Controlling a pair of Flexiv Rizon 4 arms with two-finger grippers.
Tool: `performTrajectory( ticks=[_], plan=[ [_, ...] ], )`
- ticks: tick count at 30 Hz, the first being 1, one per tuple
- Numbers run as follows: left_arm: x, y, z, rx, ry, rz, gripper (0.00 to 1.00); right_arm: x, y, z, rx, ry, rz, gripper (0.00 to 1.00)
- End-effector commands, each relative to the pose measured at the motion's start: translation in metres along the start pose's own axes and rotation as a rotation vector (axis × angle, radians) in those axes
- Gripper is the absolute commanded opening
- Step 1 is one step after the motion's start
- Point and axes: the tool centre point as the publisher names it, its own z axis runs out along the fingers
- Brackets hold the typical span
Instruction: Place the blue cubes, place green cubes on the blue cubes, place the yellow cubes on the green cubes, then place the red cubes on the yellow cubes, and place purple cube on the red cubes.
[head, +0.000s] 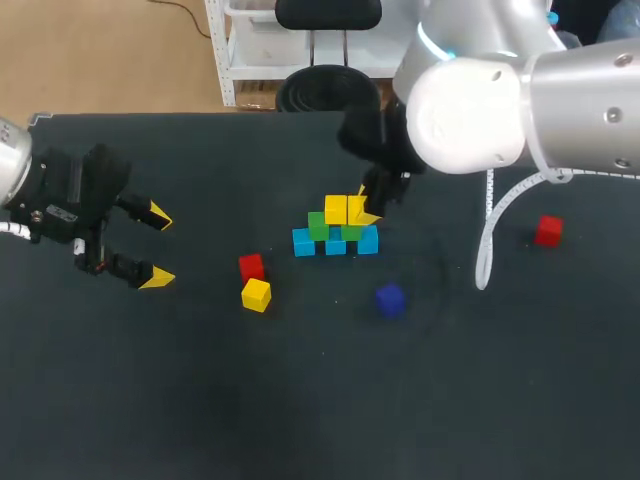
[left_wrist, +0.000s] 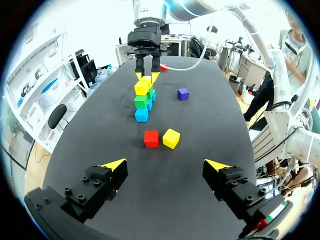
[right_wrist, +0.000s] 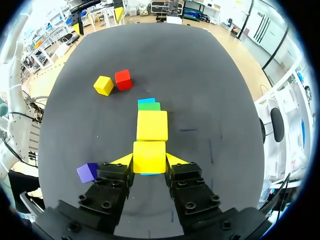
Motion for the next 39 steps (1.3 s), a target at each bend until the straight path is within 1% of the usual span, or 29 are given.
performTrajectory(
  ticks=[1,2,3,19,27,33,39],
  plan=[
    [0.001,0.001,0.001,0.001,-0.003,0.002,1.0,0.0,-0.001,0.0,-0.002,0.003,0.003,0.62],
    [0.001,0.001,0.001,0.001,-0.003,0.002,1.0,0.0,-0.001,0.0,-0.002,0.004,0.005,0.83],
    [0.001,0.001,0.001,0.001,-0.003,0.002,1.0,0.0,-0.001,0.0,-0.002,0.005,0.006,1.0],
    [0.001,0.001,0.001,0.001,-0.003,0.002,1.0,0.0,-0.002,0.001,-0.002,0.007,0.012,1.0],
    [0.001,0.001,0.001,0.001,-0.003,0.002,1.0,0.009,0.0,-0.009,0.013,0.017,0.013,1.0],
    [0.001,0.001,0.001,0.001,-0.003,0.002,1.0,0.016,0.006,-0.018,0.007,0.031,-0.054,1.0],
    [0.001,0.001,0.001,0.001,-0.003,0.002,1.0,0.029,0.014,-0.024,-0.029,0.052,-0.149,1.0]
  ],
)
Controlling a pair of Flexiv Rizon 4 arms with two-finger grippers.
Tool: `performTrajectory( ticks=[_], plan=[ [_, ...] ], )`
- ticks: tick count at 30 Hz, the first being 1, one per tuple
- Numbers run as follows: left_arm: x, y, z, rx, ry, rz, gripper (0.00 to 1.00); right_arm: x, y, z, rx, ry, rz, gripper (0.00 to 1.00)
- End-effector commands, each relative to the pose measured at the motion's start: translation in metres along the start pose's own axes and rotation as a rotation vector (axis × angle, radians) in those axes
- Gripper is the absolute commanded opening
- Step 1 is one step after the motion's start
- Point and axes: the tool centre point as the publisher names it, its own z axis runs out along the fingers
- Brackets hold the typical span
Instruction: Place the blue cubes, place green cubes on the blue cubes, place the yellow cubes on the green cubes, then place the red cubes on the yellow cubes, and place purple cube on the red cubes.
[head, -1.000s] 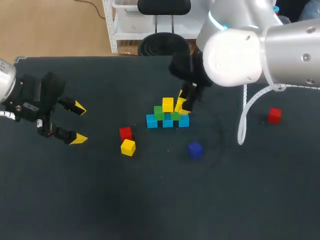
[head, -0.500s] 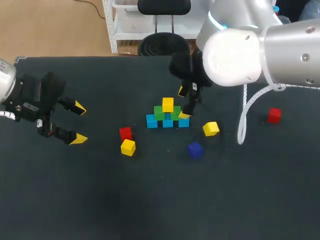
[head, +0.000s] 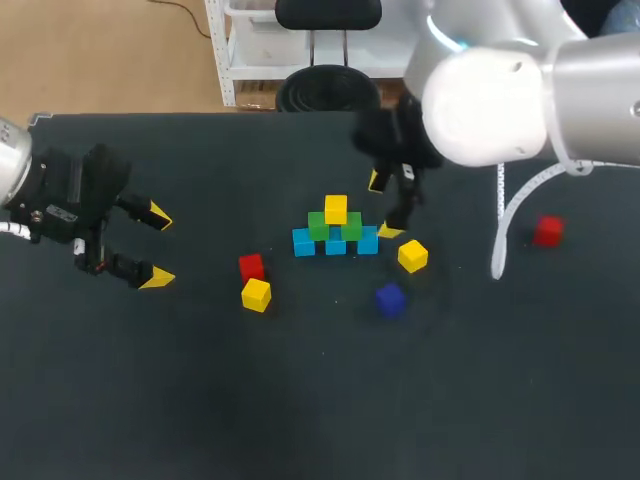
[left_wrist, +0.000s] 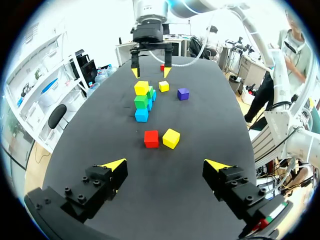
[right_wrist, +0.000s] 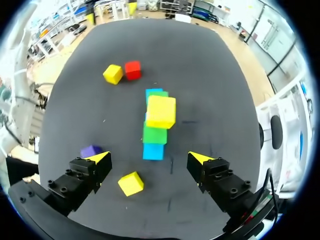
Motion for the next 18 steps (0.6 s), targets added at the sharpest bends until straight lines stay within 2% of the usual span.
performTrajectory(
  ticks=[1,3,9,18],
  plan=[
    [0.001,0.001,0.001,0.001,-0.003,0.002,1.0,0.011,0.007,-0.006,-0.022,-0.001,-0.063,1.0],
    [0.001,0.001,0.001,0.001,-0.003,0.002,1.0,0.018,0.007,-0.007,-0.057,0.001,-0.138,1.0],
    [0.001,0.001,0.001,0.001,-0.003,0.002,1.0,0.041,-0.001,-0.01,-0.097,0.04,-0.261,1.0],
    [0.001,0.001,0.001,0.001,-0.003,0.002,1.0,0.046,-0.004,-0.009,-0.117,0.07,-0.319,1.0]
  ],
)
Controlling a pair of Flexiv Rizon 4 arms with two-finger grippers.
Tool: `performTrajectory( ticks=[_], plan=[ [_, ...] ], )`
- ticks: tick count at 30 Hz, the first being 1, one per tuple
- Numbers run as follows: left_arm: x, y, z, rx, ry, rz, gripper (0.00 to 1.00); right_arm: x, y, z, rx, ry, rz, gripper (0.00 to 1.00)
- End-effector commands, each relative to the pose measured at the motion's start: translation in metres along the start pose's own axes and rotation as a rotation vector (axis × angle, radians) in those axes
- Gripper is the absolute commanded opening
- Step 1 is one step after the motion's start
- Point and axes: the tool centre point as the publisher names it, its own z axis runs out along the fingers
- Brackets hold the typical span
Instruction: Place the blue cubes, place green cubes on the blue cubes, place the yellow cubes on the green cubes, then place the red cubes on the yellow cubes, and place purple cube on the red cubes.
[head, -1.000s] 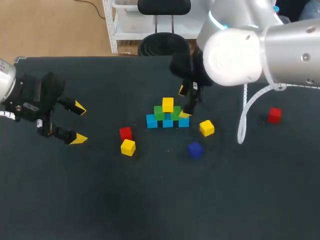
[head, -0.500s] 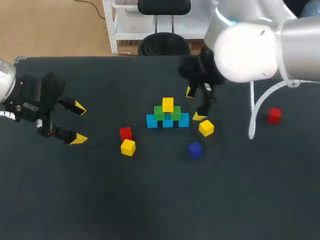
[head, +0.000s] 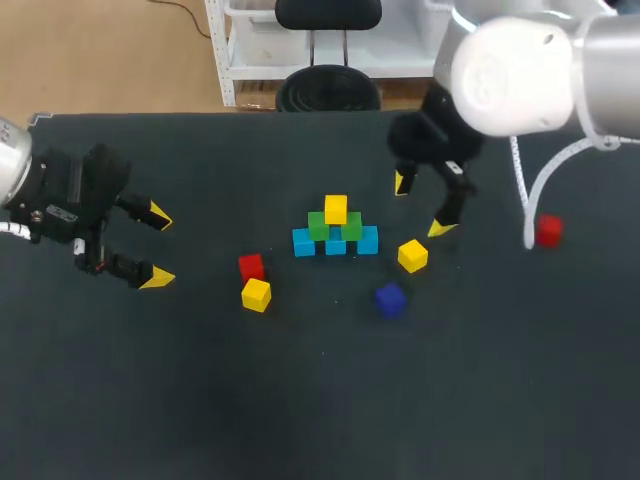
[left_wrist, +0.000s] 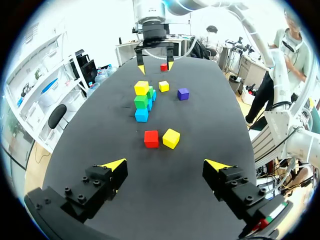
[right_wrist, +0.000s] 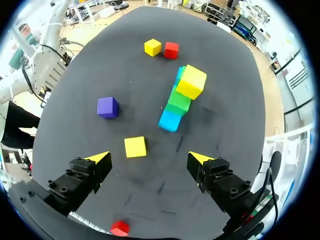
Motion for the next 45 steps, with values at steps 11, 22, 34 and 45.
performTrajectory(
  ticks=[11,22,34,45],
  plan=[
    [0.001,0.001,0.001,0.001,-0.003,0.002,1.0,-0.008,0.013,0.014,-0.008,-0.036,-0.066,1.0],
    [0.001,0.001,0.001,0.001,-0.003,0.002,1.0,-0.007,0.026,0.029,-0.018,-0.035,-0.103,0.96],
    [0.001,0.001,0.001,0.001,-0.003,0.002,1.0,-0.003,0.029,0.038,-0.031,-0.036,-0.109,0.63],
    [0.001,0.001,0.001,0.001,-0.003,0.002,1.0,0.0,0.026,0.047,-0.052,-0.031,-0.12,0.63]
  ],
)
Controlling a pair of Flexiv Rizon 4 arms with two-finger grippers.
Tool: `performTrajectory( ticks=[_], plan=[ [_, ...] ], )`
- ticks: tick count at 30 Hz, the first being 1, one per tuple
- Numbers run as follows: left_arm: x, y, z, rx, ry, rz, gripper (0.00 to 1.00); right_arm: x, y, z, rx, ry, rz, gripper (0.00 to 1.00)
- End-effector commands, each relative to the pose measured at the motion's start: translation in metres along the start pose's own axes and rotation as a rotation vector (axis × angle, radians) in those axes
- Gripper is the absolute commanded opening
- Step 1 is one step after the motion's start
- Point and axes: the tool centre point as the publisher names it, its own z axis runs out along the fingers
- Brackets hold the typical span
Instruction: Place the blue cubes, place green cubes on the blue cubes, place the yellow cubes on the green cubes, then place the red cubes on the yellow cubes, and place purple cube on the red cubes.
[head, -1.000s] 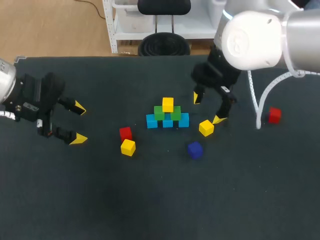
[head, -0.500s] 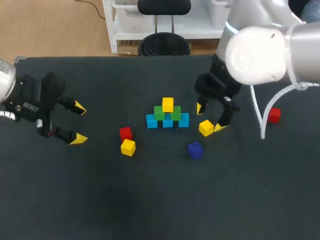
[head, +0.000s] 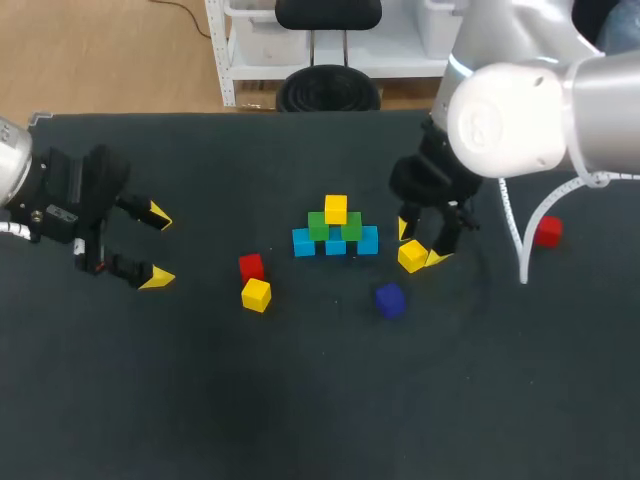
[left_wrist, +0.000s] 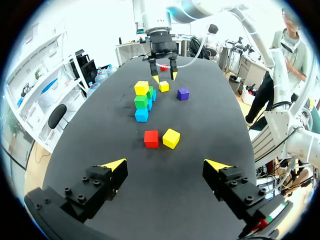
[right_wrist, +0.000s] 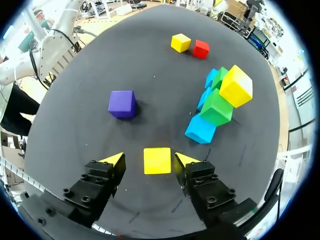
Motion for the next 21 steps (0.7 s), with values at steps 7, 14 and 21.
performTrajectory(
  ticks=[7,14,21],
  plan=[
    [0.001,0.0011,0.0007,0.001,-0.003,0.002,1.0,0.0025,-0.0043,0.0045,-0.023,0.0,-0.005,0.62],
    [0.001,0.0011,0.0007,0.001,-0.003,0.002,1.0,0.0045,-0.0066,0.0067,-0.028,0.006,-0.006,0.6],
    [0.001,0.0011,0.0007,0.001,-0.003,0.002,1.0,0.0042,-0.0088,0.0079,-0.03,0.009,-0.008,0.6]
  ],
)
